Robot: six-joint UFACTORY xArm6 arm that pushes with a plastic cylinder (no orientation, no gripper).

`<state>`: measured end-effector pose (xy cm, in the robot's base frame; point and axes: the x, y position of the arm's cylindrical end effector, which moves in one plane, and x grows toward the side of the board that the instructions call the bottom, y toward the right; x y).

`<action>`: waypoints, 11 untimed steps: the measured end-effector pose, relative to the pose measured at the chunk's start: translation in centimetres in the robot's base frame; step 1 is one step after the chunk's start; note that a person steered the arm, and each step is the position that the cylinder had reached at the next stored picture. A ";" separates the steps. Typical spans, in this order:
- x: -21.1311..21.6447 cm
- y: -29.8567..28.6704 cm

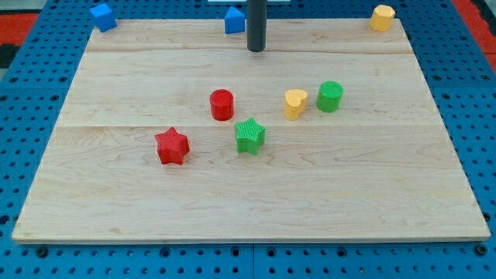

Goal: Point your arm below the blue triangle

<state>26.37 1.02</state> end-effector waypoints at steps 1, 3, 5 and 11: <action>0.0 -0.4; 0.0 -0.9; 0.0 -1.5; 0.0 -3.2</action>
